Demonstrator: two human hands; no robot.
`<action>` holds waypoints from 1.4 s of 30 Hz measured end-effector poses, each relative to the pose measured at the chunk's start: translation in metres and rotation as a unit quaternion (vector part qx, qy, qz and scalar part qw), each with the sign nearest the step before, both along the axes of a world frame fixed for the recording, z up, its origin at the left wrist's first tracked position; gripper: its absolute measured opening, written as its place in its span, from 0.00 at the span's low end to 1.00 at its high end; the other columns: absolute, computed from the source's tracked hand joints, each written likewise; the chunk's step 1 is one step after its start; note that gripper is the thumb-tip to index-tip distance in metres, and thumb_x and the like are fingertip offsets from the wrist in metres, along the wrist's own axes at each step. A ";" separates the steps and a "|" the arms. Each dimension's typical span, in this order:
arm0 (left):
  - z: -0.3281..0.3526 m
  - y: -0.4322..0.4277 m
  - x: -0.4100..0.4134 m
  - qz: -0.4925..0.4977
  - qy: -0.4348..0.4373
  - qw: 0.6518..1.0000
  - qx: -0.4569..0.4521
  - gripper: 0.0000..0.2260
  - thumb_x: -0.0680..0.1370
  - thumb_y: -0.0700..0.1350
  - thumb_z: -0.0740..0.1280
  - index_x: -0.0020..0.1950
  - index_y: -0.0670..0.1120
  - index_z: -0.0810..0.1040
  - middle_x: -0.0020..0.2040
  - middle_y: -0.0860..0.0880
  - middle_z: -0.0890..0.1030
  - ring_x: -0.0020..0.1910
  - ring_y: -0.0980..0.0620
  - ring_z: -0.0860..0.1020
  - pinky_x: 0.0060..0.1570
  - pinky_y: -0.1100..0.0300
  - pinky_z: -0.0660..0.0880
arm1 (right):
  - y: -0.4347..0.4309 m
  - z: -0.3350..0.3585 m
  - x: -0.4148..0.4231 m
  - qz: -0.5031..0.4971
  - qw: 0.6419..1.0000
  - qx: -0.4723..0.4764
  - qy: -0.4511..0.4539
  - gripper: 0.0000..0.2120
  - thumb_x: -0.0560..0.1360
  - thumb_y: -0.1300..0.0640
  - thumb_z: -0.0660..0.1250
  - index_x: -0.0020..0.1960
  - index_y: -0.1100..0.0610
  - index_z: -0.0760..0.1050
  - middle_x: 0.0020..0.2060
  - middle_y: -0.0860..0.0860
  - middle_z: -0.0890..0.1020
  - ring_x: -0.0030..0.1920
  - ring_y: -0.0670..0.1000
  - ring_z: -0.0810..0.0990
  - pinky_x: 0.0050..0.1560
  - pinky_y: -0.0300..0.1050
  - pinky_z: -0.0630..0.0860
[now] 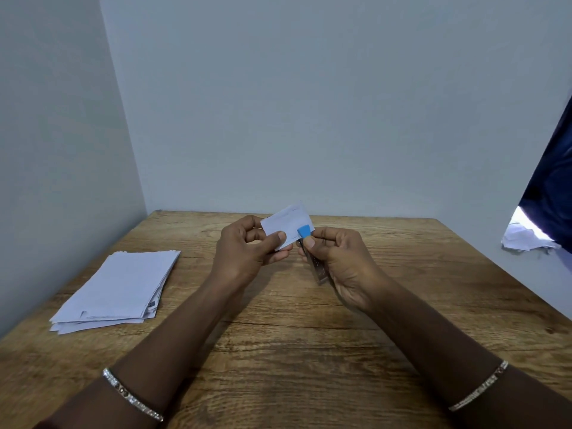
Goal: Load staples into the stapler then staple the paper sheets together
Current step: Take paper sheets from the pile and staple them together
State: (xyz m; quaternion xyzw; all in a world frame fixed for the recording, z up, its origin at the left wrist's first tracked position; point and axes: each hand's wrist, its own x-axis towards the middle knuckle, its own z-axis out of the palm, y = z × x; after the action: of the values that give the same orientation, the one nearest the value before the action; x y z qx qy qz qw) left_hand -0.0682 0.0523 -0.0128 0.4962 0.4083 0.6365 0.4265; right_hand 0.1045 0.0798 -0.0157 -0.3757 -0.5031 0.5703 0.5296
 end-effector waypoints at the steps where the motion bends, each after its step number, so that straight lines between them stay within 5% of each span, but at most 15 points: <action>1: -0.001 0.000 0.001 0.000 0.004 1.000 0.000 0.10 0.75 0.34 0.73 0.55 0.36 0.79 0.46 0.35 0.85 0.43 0.43 0.87 0.41 0.57 0.83 | 0.001 0.000 -0.001 -0.015 1.000 -0.005 -0.002 0.10 0.77 0.68 0.69 0.58 0.69 0.80 0.43 0.60 0.86 0.40 0.49 0.84 0.48 0.44 0.83; 6: -0.005 0.001 0.001 0.007 0.014 1.000 -0.006 0.10 0.75 0.33 0.73 0.54 0.37 0.78 0.35 0.46 0.85 0.42 0.43 0.87 0.42 0.54 0.84 | 0.000 -0.002 -0.004 -0.040 0.999 -0.015 -0.027 0.08 0.77 0.69 0.69 0.55 0.70 0.81 0.39 0.59 0.84 0.38 0.51 0.82 0.44 0.44 0.81; 11: -0.004 0.005 -0.003 0.044 0.026 0.999 0.001 0.15 0.74 0.33 0.74 0.58 0.41 0.77 0.37 0.41 0.85 0.41 0.42 0.87 0.44 0.51 0.84 | -0.002 0.000 0.004 -0.019 0.999 -0.001 -0.028 0.11 0.73 0.63 0.75 0.53 0.66 0.83 0.44 0.61 0.87 0.46 0.55 0.85 0.53 0.51 0.82; 14: -0.003 0.007 -0.007 0.063 0.021 0.998 0.007 0.16 0.74 0.34 0.74 0.60 0.42 0.76 0.36 0.42 0.84 0.41 0.43 0.88 0.45 0.52 0.84 | -0.004 0.004 0.006 -0.066 0.990 0.048 -0.119 0.14 0.69 0.56 0.79 0.54 0.58 0.84 0.42 0.55 0.88 0.45 0.53 0.86 0.50 0.51 0.83; 18: -0.001 0.009 -0.013 0.084 0.001 0.996 0.013 0.18 0.74 0.34 0.74 0.62 0.43 0.75 0.42 0.34 0.82 0.41 0.43 0.88 0.47 0.51 0.84 | -0.010 0.004 0.001 -0.158 0.894 0.183 -0.376 0.21 0.66 0.48 0.78 0.57 0.50 0.81 0.34 0.45 0.84 0.39 0.45 0.84 0.44 0.46 0.81; 22: -0.001 0.009 -0.013 0.079 -0.004 0.997 0.012 0.19 0.74 0.34 0.74 0.63 0.43 0.74 0.38 0.39 0.82 0.41 0.42 0.88 0.47 0.52 0.84 | -0.016 0.002 -0.003 -0.162 0.836 0.233 -0.470 0.19 0.66 0.47 0.75 0.55 0.52 0.83 0.34 0.44 0.83 0.44 0.49 0.83 0.50 0.47 0.78; 26: -0.003 0.008 -0.010 0.060 0.001 0.998 0.007 0.19 0.74 0.34 0.74 0.62 0.43 0.74 0.29 0.47 0.82 0.41 0.42 0.88 0.45 0.53 0.84 | -0.017 -0.004 -0.006 -0.149 0.817 0.232 -0.507 0.18 0.66 0.46 0.74 0.52 0.54 0.83 0.40 0.48 0.86 0.46 0.50 0.83 0.48 0.48 0.78; 30: -0.005 0.007 -0.009 0.057 0.008 0.998 -0.002 0.18 0.74 0.35 0.74 0.61 0.44 0.75 0.38 0.36 0.83 0.41 0.42 0.88 0.49 0.48 0.84 | -0.013 -0.007 -0.006 -0.142 0.798 0.219 -0.544 0.18 0.67 0.42 0.74 0.48 0.56 0.82 0.39 0.48 0.84 0.45 0.50 0.81 0.42 0.45 0.74; 34: -0.003 0.006 -0.008 0.053 0.003 0.998 -0.023 0.16 0.74 0.35 0.74 0.60 0.45 0.76 0.41 0.35 0.85 0.42 0.43 0.88 0.46 0.51 0.84 | -0.011 -0.004 -0.001 -0.175 0.802 0.238 -0.519 0.26 0.67 0.36 0.75 0.54 0.55 0.82 0.44 0.49 0.84 0.51 0.51 0.79 0.51 0.50 0.75; 39: 0.001 0.002 -0.005 0.022 -0.046 0.997 -0.063 0.17 0.74 0.33 0.73 0.61 0.42 0.76 0.47 0.35 0.85 0.39 0.44 0.87 0.36 0.60 0.82 | -0.008 0.009 0.008 -0.208 0.765 0.410 -0.450 0.16 0.72 0.52 0.76 0.58 0.52 0.81 0.49 0.48 0.82 0.52 0.49 0.75 0.52 0.50 0.75; 42: 0.003 0.000 -0.002 -0.020 -0.084 0.992 -0.087 0.15 0.75 0.32 0.71 0.60 0.42 0.77 0.41 0.39 0.85 0.34 0.47 0.86 0.33 0.62 0.81 | -0.007 0.007 0.006 -0.177 0.744 0.457 -0.455 0.10 0.73 0.58 0.74 0.53 0.51 0.83 0.49 0.47 0.83 0.54 0.51 0.76 0.54 0.52 0.74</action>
State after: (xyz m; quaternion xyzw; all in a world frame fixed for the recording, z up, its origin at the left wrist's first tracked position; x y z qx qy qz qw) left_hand -0.0700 0.0524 -0.0094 0.4096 0.4149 0.6296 0.5134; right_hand 0.1102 0.0733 -0.0088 -0.3855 -0.8093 -0.0701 0.4376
